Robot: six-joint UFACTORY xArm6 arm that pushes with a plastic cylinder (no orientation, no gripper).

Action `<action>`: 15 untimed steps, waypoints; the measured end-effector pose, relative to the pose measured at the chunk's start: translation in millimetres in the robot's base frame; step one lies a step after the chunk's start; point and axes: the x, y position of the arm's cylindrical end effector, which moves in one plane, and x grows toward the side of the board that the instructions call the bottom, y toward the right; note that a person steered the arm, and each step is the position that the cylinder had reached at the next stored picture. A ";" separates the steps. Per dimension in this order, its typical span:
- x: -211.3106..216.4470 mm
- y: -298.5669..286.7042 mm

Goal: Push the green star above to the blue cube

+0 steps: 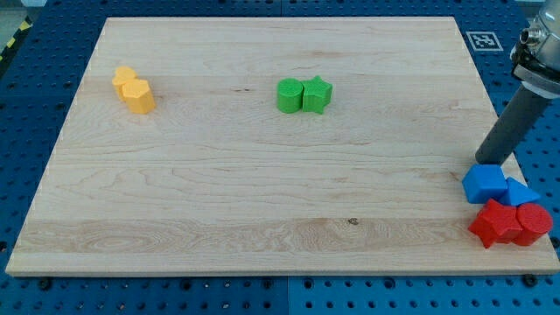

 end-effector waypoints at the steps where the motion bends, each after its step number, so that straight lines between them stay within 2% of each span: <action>1: 14.9 -1.5; 4: 6.5 -36.2; 5: -18.0 -51.7; 6: -18.5 -88.9; 7: -25.5 -152.8; 9: -72.8 -295.0; 10: -109.9 -324.7; 11: -139.1 -321.9; 15: -141.4 -243.1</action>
